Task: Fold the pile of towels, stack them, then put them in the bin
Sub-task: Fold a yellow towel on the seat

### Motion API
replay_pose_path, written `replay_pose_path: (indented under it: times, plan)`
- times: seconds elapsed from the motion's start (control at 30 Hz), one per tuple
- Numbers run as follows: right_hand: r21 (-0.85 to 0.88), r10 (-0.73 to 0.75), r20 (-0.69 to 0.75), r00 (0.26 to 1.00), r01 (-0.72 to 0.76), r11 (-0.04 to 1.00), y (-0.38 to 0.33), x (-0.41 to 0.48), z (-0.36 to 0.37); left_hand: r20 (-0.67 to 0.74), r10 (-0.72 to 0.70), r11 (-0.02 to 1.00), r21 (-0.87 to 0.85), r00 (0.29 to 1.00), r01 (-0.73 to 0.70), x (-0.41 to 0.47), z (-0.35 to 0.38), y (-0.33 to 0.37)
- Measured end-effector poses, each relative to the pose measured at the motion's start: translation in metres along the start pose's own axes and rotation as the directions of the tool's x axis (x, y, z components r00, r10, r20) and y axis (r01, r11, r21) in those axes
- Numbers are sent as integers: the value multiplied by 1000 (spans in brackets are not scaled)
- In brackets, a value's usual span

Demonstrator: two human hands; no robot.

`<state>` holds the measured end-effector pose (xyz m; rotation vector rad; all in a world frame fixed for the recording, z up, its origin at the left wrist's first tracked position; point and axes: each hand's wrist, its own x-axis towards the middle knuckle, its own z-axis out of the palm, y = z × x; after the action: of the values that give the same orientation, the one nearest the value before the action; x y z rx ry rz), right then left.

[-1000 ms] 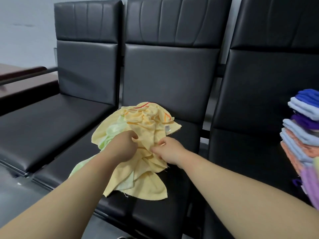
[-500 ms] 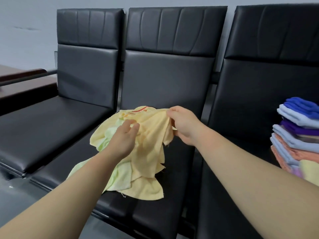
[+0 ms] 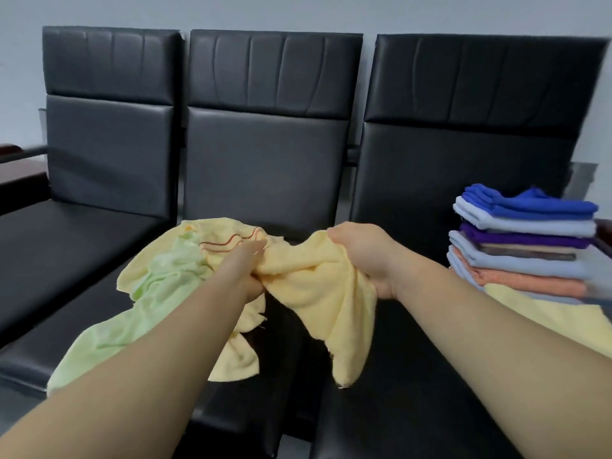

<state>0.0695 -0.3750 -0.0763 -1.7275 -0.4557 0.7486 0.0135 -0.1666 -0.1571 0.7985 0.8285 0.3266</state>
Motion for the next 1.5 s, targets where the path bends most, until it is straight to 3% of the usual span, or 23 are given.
replay_pose_path:
  times: [0.13, 0.27, 0.33, 0.4, 0.5, 0.57, 0.63, 0.77, 0.97, 1.1, 1.23, 1.33, 1.4, 1.5]
  plan:
    - [-196, -55, -147, 988, 26, 980, 17, -30, -45, 110, 131, 944, 289, 985, -158, -23, 65, -12]
    - [-341, -81, -286, 955, -22, 940, 49, -64, -102, 374, -57, 668, 703, 926, -243, -61, 138, -61]
    - [-351, -60, -345, 937, -70, 934, 69, -70, -122, 454, -140, 547, 776, 880, -313, -66, 149, -83]
    - [-273, -11, -397, 918, -107, 956, 86, -77, -141, 535, -158, 509, 764, 830, -396, -73, 153, -101]
    - [17, 120, -404, 907, -124, 992, 101, -75, -154, 613, -209, 541, 721, 762, -432, -89, 140, -114]
    - [214, 192, -311, 931, -129, 968, 102, -77, -156, 639, -251, 506, 727, 727, -464, -99, 135, -118]
    - [329, 176, -234, 956, -92, 940, 102, -78, -154, 645, -280, 516, 726, 711, -455, -105, 135, -123]
    - [492, 100, -214, 972, 18, 870, 104, -81, -156, 637, -275, 527, 726, 720, -441, -111, 140, -141]
    - [354, -17, -206, 978, 91, 931, 109, -87, -161, 657, -172, 732, 584, 734, -351, -105, 141, -134]
    - [308, -4, -213, 977, 71, 949, 120, -90, -160, 643, -165, 759, 567, 748, -319, -102, 134, -126]
    - [202, 5, -58, 998, 7, 979, 121, -95, -149, 612, -138, 741, 585, 779, -329, -100, 127, -125]
    - [249, 38, 30, 999, -45, 968, 121, -96, -144, 615, -138, 728, 594, 776, -342, -103, 125, -123]
    - [252, 35, 29, 999, -42, 967, 125, -94, -139, 613, -155, 730, 599, 774, -328, -104, 124, -123]
    - [90, -1, -70, 998, 8, 996, 135, -90, -133, 614, -199, 757, 591, 764, -279, -105, 123, -122]
